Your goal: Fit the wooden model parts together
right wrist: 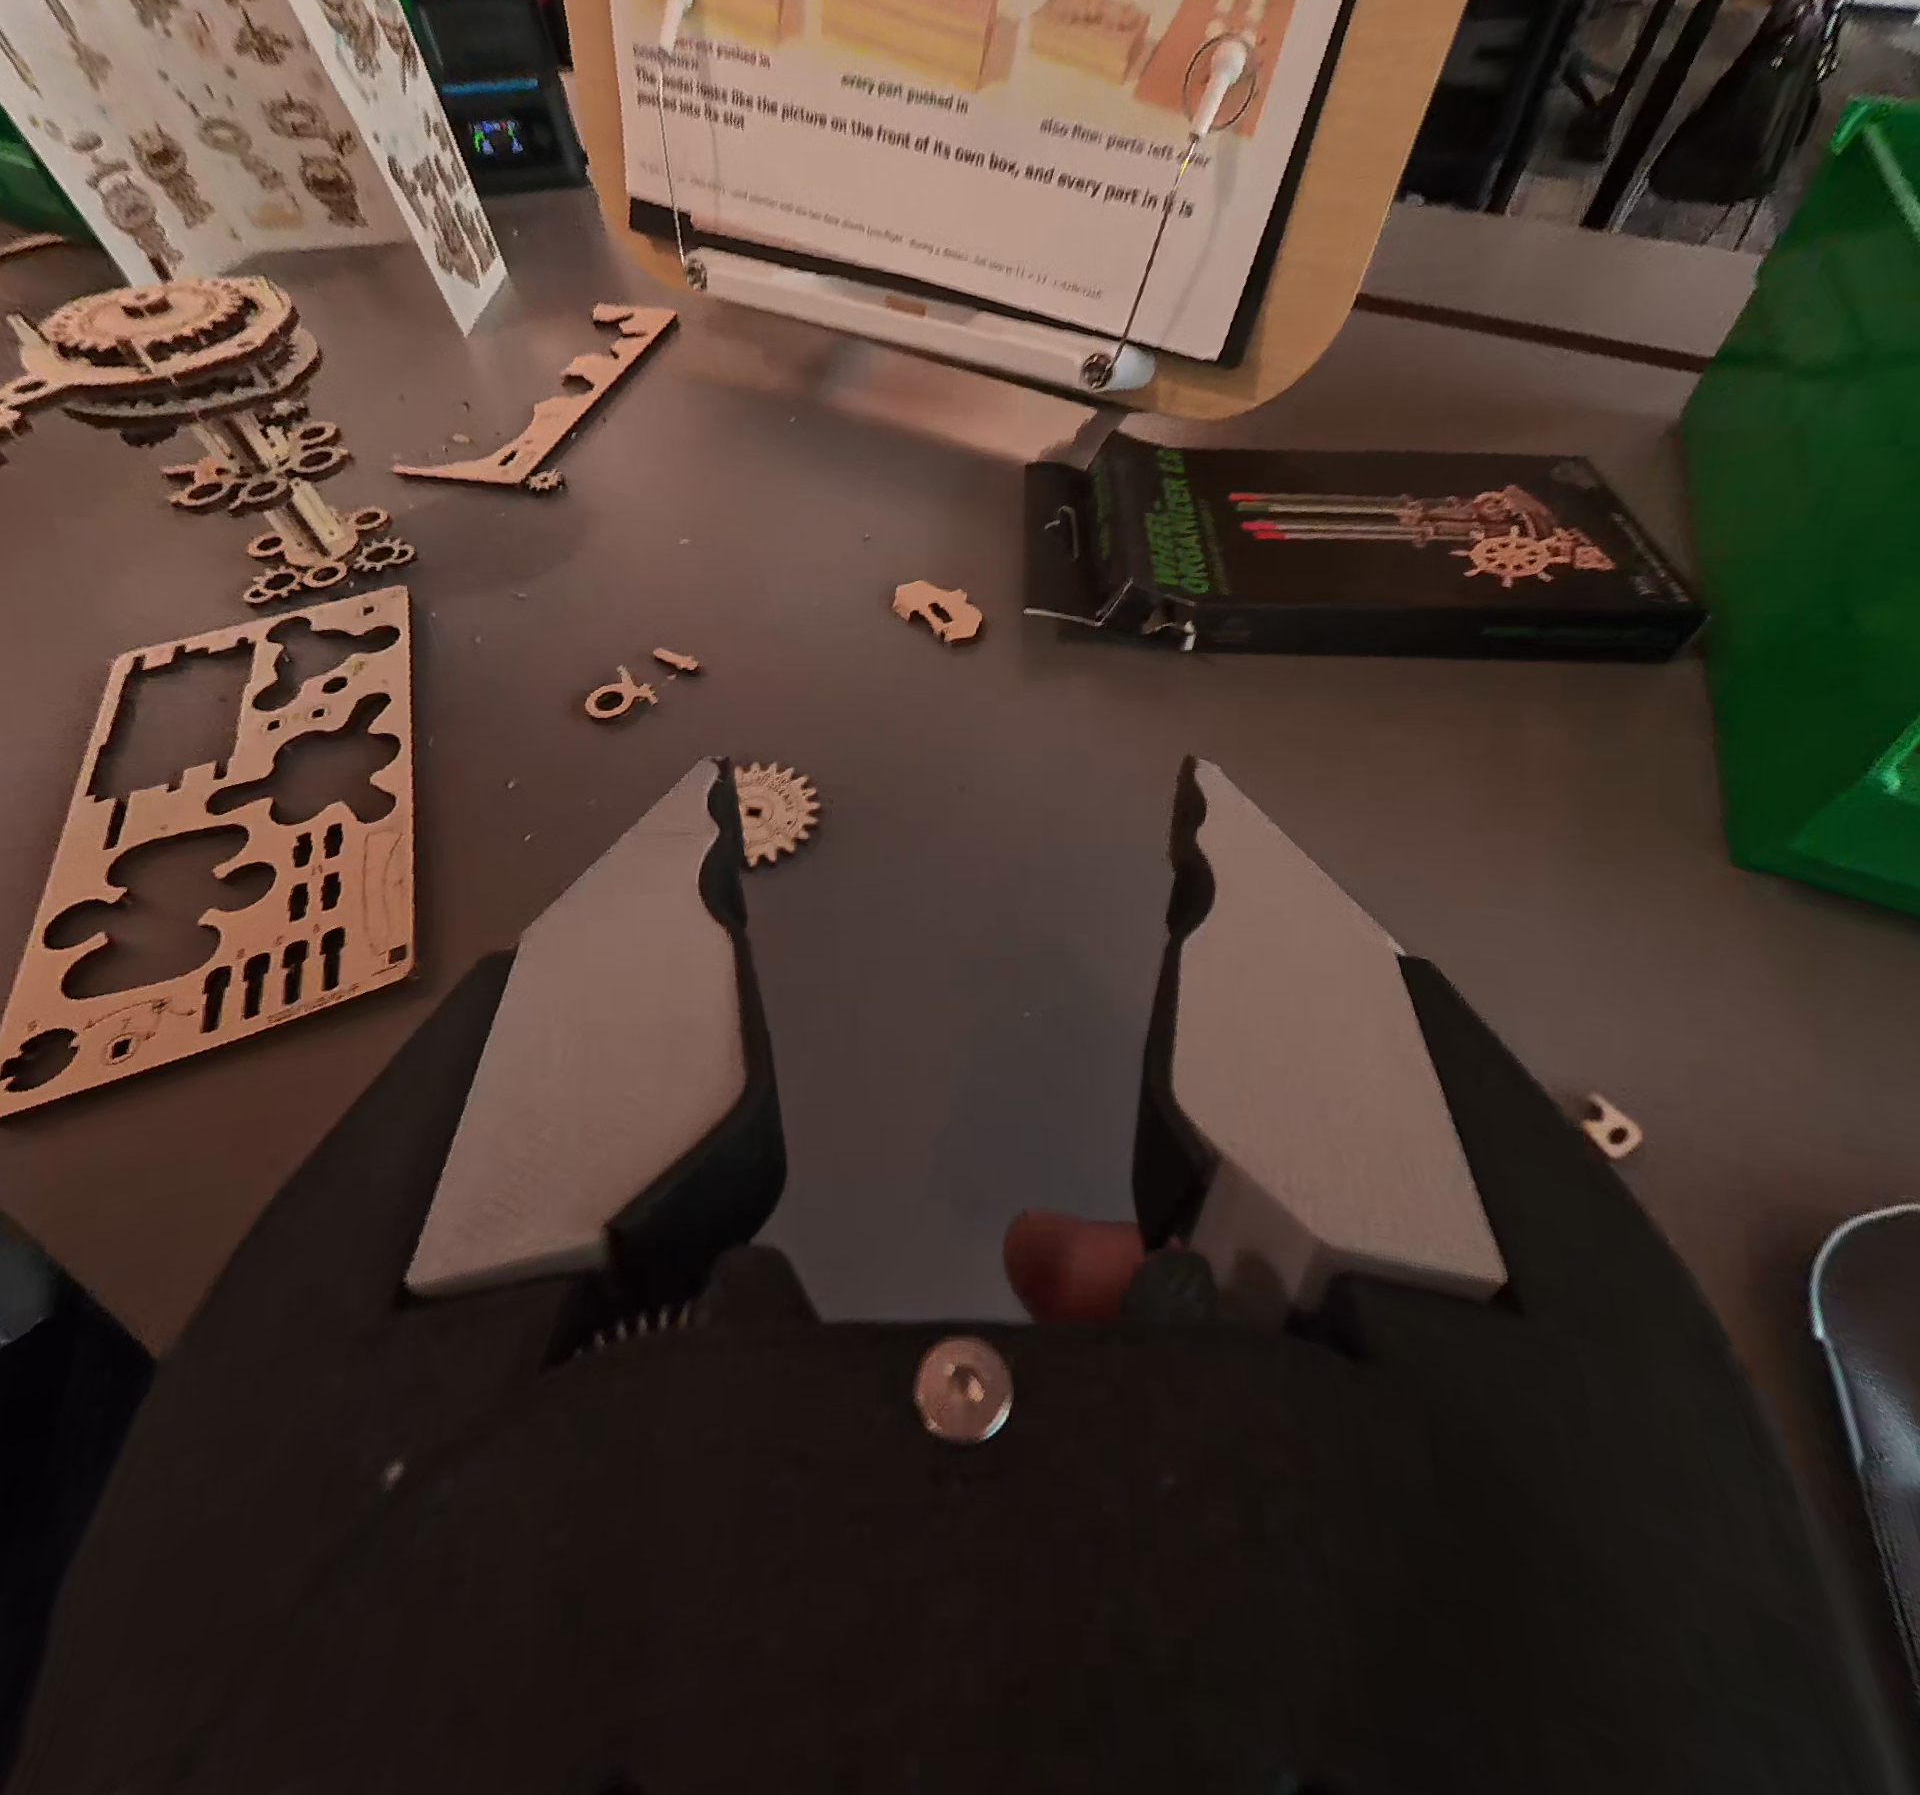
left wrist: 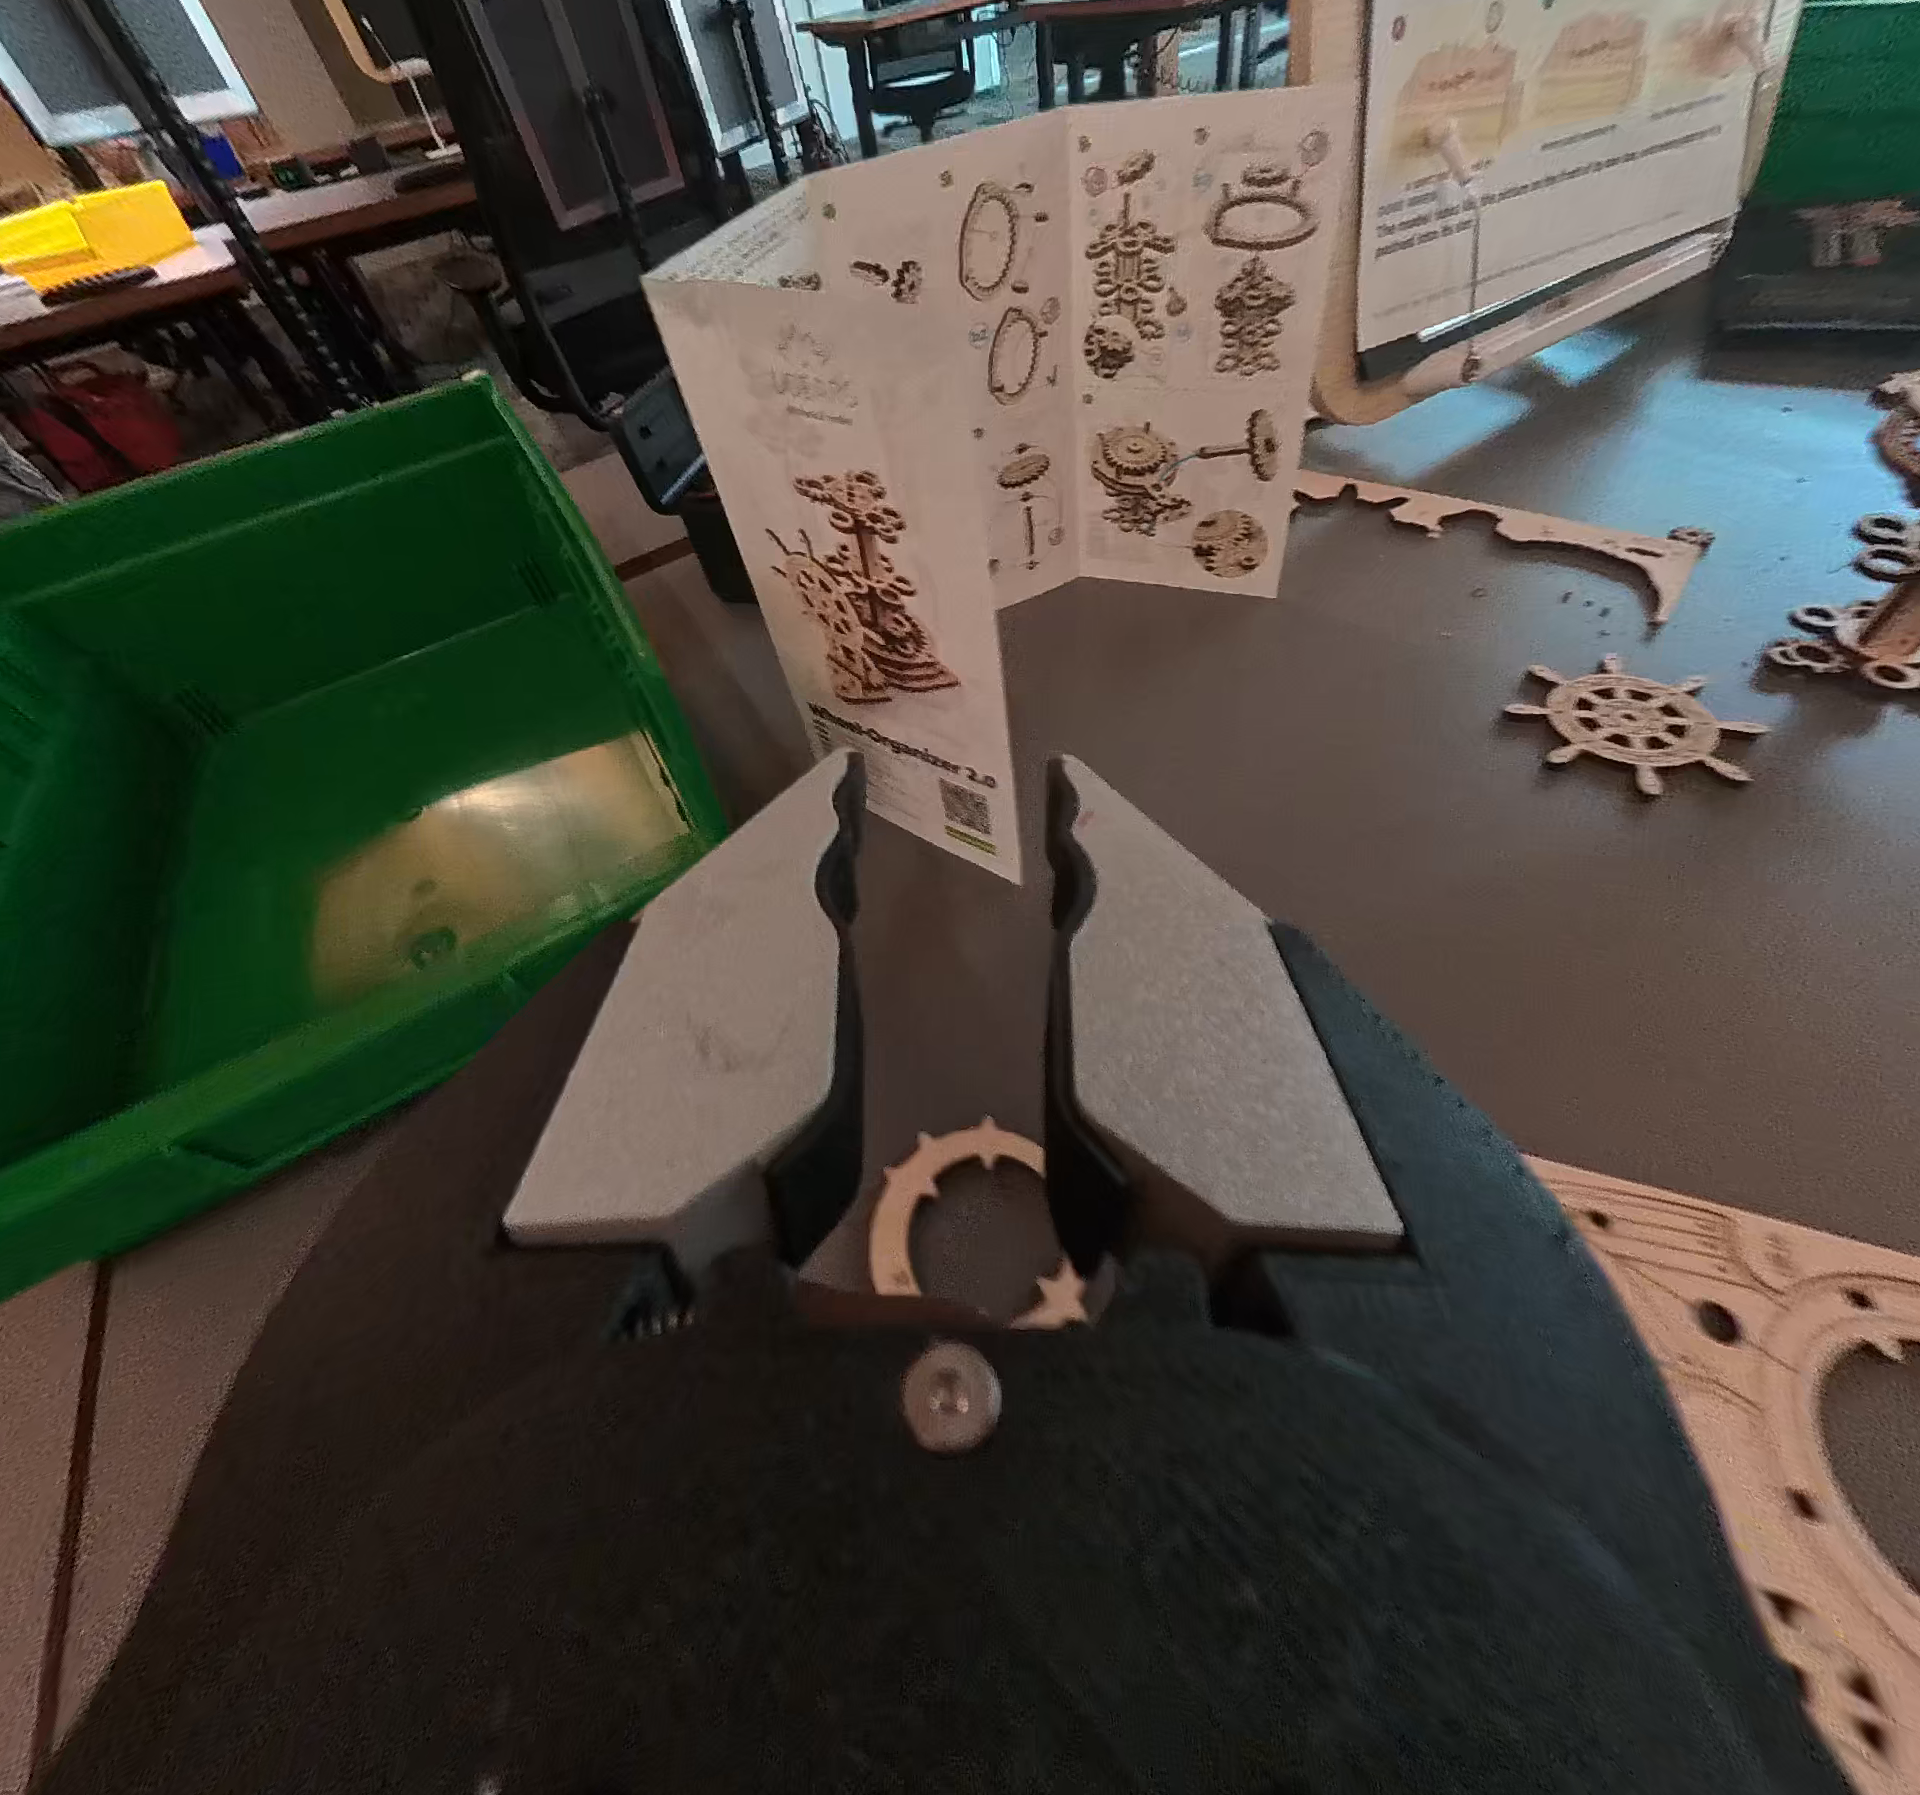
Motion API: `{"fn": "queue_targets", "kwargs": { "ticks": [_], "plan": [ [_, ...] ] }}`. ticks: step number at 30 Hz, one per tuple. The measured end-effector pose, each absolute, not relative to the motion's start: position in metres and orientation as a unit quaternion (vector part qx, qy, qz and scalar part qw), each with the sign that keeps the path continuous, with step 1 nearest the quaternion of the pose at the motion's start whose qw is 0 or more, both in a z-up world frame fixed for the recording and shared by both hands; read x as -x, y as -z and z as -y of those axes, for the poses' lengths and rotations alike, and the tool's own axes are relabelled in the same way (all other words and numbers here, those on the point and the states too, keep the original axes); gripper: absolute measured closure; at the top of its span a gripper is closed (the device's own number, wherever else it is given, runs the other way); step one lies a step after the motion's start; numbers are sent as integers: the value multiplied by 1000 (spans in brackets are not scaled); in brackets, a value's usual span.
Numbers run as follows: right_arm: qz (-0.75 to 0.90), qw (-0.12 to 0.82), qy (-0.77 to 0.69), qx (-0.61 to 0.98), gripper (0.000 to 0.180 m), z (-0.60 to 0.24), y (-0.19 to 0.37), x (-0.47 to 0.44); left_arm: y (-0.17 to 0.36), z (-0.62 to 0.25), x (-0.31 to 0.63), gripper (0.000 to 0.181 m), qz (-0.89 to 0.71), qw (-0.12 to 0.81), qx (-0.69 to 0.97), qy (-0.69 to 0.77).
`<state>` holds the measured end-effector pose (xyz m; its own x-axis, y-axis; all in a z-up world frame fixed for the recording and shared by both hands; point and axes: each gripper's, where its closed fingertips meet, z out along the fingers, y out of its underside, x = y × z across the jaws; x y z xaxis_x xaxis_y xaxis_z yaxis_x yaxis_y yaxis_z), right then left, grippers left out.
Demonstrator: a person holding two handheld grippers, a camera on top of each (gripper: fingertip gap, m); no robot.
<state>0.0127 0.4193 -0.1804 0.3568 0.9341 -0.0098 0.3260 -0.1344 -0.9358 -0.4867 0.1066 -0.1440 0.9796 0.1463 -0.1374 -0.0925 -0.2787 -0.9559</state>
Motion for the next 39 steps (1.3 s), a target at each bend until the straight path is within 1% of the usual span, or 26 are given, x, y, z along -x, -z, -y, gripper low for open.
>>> {"fn": "queue_targets", "kwargs": {
  "ticks": [6, 11, 13, 21, 23, 24, 28, 34, 39],
  "plan": [
    [460, 507, -331, 649, 84, -446, 172, -5, 148, -82, 443, 141, 15, 571, 815, -100],
    [435, 530, -373, 625, 83, -464, 159, -3, 163, -69, 414, 141, 38, 566, 818, -92],
    [428, 526, -398, 618, 80, -465, 155, -4, 171, -67, 411, 141, 57, 564, 818, -95],
    [476, 509, -411, 588, 70, -440, 157, 1, 151, -72, 417, 144, 84, 648, 739, -163],
    [483, 499, -420, 584, 69, -435, 158, 2, 143, -71, 417, 152, 91, 671, 715, -171],
    [483, 496, -425, 583, 69, -433, 157, 2, 141, -71, 417, 154, 91, 676, 711, -171],
    [489, 500, -418, 580, 71, -429, 158, 3, 142, -71, 420, 154, 100, 672, 712, -176],
    [484, 490, -430, 583, 68, -430, 158, 2, 150, -78, 417, 153, 87, 655, 734, -159],
    [472, 505, -420, 588, 69, -435, 156, 0, 136, -68, 415, 153, 87, 695, 698, -149]
  ]
}}
